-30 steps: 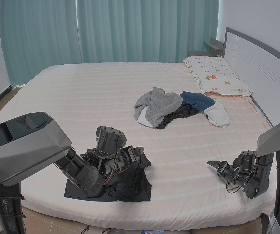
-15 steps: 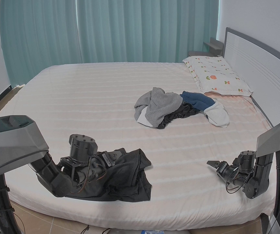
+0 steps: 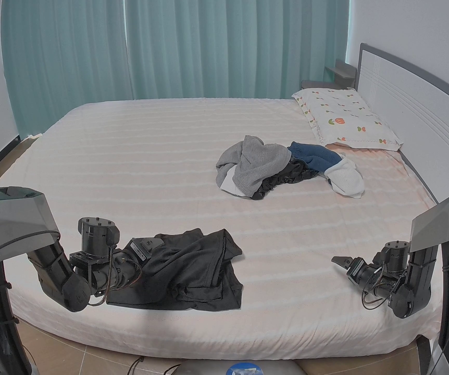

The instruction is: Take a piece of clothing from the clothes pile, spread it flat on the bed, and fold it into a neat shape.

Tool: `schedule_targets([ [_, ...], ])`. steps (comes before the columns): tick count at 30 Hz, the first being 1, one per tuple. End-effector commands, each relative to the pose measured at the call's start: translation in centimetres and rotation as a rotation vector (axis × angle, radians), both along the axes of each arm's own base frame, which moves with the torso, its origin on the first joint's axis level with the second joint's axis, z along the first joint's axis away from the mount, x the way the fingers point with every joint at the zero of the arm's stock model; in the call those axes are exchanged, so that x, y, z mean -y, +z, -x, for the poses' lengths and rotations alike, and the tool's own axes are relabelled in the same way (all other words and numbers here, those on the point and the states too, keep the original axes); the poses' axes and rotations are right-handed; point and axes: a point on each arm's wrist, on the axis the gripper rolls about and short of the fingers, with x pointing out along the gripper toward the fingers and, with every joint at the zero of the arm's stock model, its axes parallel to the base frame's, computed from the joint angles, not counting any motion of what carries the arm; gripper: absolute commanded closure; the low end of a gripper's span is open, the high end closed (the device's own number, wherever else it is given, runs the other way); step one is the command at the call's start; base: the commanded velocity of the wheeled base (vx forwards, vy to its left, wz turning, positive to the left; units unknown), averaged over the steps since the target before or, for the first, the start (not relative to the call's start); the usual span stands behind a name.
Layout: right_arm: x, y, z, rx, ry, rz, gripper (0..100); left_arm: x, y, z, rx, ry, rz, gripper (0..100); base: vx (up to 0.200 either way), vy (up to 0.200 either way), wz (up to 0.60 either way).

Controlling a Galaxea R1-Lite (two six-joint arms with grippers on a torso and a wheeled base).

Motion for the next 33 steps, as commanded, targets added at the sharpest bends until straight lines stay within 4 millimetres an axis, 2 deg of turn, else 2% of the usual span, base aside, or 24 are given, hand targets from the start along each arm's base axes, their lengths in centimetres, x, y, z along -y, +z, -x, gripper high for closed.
schedule_targets([
  [1,0.0,-0.1,0.0,-0.004,0.002,0.001,0,-0.7,-0.2,-0.2,-0.006,0.019,0.004,0,0.0,0.0,0.0],
  [12,-0.1,0.0,-0.1,0.001,0.004,-0.001,0,-2.6,-0.3,-1.2,-0.008,0.054,0.083,0,0.0,0.182,0.0],
  [14,-0.1,0.1,-0.2,0.007,0.004,-0.004,0,-3.3,-0.6,-1.3,-0.032,0.048,0.123,0,0.0,0.2,0.0],
  [19,-0.2,0.4,-0.3,0.019,0.009,-0.007,0,-3.3,-1.5,-1.5,-0.048,0.047,0.13,0,0.0,0.2,0.0],
  [28,-2.0,3.4,-0.3,0.111,0.066,-0.021,0,-3.1,-1.7,-1.9,-0.032,0.042,0.131,0,0.0,0.2,0.0],
  [33,-3.4,4.1,0.0,0.129,0.114,-0.028,0,-3.0,-1.9,-2.0,-0.033,0.044,0.123,0,0.0,0.2,0.0],
])
